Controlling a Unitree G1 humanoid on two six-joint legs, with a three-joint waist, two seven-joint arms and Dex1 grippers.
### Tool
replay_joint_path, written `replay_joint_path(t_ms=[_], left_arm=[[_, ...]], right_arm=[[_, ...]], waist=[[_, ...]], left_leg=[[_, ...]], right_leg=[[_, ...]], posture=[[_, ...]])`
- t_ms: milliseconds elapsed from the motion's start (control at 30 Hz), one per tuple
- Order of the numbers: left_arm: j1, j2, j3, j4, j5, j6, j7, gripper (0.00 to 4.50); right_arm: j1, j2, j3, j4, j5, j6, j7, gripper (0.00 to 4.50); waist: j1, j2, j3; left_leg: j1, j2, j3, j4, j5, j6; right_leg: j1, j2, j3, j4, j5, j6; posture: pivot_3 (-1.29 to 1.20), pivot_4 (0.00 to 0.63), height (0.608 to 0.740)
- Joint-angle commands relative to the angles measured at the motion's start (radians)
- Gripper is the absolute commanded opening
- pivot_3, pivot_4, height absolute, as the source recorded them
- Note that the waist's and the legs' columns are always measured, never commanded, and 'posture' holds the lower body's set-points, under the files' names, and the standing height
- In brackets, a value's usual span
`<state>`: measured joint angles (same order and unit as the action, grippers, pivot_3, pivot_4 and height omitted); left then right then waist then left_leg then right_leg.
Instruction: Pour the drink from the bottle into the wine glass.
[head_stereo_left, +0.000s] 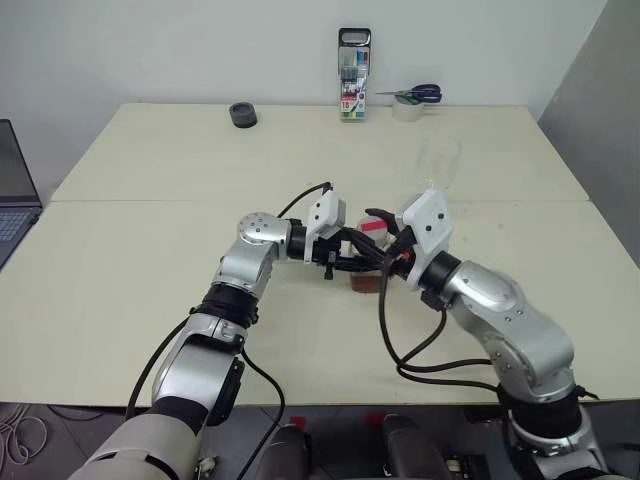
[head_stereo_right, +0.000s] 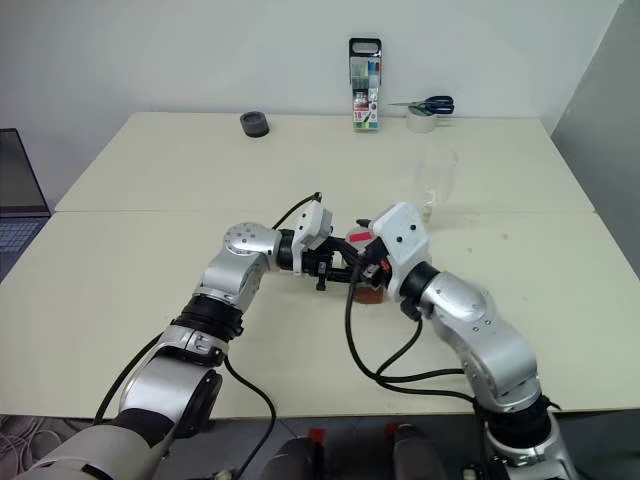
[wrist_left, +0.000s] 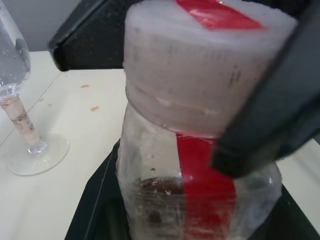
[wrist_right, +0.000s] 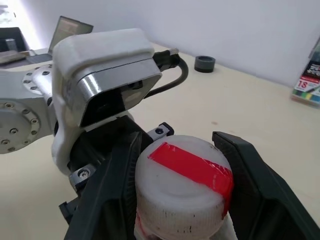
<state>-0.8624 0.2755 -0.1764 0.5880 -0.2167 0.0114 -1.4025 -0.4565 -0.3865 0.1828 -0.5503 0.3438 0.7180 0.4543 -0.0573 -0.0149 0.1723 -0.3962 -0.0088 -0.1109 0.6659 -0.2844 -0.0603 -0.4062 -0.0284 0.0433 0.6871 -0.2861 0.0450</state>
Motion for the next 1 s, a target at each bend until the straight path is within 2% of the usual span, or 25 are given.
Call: replay_joint_path(t_ms=[33, 100, 233, 467, 500, 600, 700, 833, 1000], left_arm=[[-0.014, 0.015, -0.001, -0.034, -0.004, -0.009, -0.017, 1.85], [-0.014, 0.021, -0.003, -0.038, -0.004, -0.009, -0.019, 1.85], [-0.012, 0.024, -0.002, -0.049, -0.008, -0.005, -0.007, 1.85], [-0.003, 0.034, -0.001, -0.067, -0.014, 0.007, 0.0, 1.83], [-0.004, 0.035, -0.001, -0.066, -0.015, 0.007, 0.0, 1.83], [-0.009, 0.036, -0.002, -0.058, -0.014, 0.004, -0.001, 1.83], [-0.013, 0.034, -0.003, -0.052, -0.014, 0.002, -0.004, 1.83], [-0.02, 0.026, -0.007, -0.041, -0.012, -0.004, -0.007, 1.83], [-0.024, 0.022, -0.007, -0.034, -0.011, -0.007, -0.009, 1.83]], right_arm=[[-0.129, -0.144, 0.024, 0.16, 0.068, -0.124, 0.39, 1.93], [-0.226, -0.206, 0.037, 0.296, 0.094, -0.14, 0.556, 1.93], [-0.322, -0.196, 0.028, 0.419, 0.14, -0.049, 0.595, 1.93], [-0.258, -0.177, -0.074, 0.273, 0.171, 0.004, 0.467, 4.35], [-0.247, -0.177, -0.093, 0.235, 0.188, 0.027, 0.446, 4.5], [-0.21, -0.163, -0.128, 0.142, 0.216, 0.073, 0.375, 4.5], [-0.183, -0.139, -0.112, 0.099, 0.179, 0.057, 0.307, 4.5], [-0.163, -0.118, -0.058, 0.102, 0.1, 0.001, 0.254, 4.5], [-0.156, -0.102, -0.065, 0.127, 0.055, -0.035, 0.205, 4.5]], waist=[[0.0, 0.0, 0.0], [-0.001, 0.0, 0.0], [-0.003, 0.0, 0.0], [-0.001, 0.0, 0.0], [0.0, 0.0, 0.0], [0.001, 0.0, 0.0], [0.0, 0.0, 0.0], [0.0, 0.0, 0.0], [0.0, 0.0, 0.0]], left_leg=[[0.001, 0.0, -0.001, 0.0, 0.0, 0.0], [0.002, 0.001, 0.001, 0.0, 0.0, 0.0], [0.003, 0.002, 0.0, -0.002, 0.0, 0.0], [0.0, 0.001, -0.001, -0.001, 0.001, -0.001], [0.0, 0.0, -0.001, 0.0, 0.001, -0.001], [0.0, 0.0, -0.001, 0.0, 0.001, -0.001], [0.0, 0.001, -0.001, 0.0, 0.001, -0.001], [0.0, 0.001, 0.0, 0.0, 0.001, -0.001], [0.0, 0.0, -0.001, 0.0, 0.001, -0.001]], right_leg=[[0.001, 0.0, -0.001, -0.001, 0.0, 0.0], [0.001, 0.001, 0.0, -0.001, 0.0, 0.0], [0.001, 0.002, 0.0, 0.001, 0.0, 0.0], [0.0, -0.001, 0.0, 0.001, 0.0, 0.0], [-0.001, -0.001, 0.0, 0.001, 0.0, 0.0], [-0.001, -0.001, -0.001, 0.001, 0.0, 0.0], [-0.001, -0.001, -0.001, 0.001, 0.0, 0.0], [-0.001, -0.001, 0.0, 0.001, 0.0, 0.0], [-0.001, -0.001, 0.0, 0.001, 0.0, 0.0]], posture=[[0.0, 0.15, 0.74], [0.0, 0.15, 0.74], [0.0, 0.15, 0.74], [0.0, 0.15, 0.74], [0.0, 0.15, 0.74], [0.0, 0.15, 0.74], [0.0, 0.15, 0.74], [0.0, 0.15, 0.74], [0.0, 0.15, 0.74]])
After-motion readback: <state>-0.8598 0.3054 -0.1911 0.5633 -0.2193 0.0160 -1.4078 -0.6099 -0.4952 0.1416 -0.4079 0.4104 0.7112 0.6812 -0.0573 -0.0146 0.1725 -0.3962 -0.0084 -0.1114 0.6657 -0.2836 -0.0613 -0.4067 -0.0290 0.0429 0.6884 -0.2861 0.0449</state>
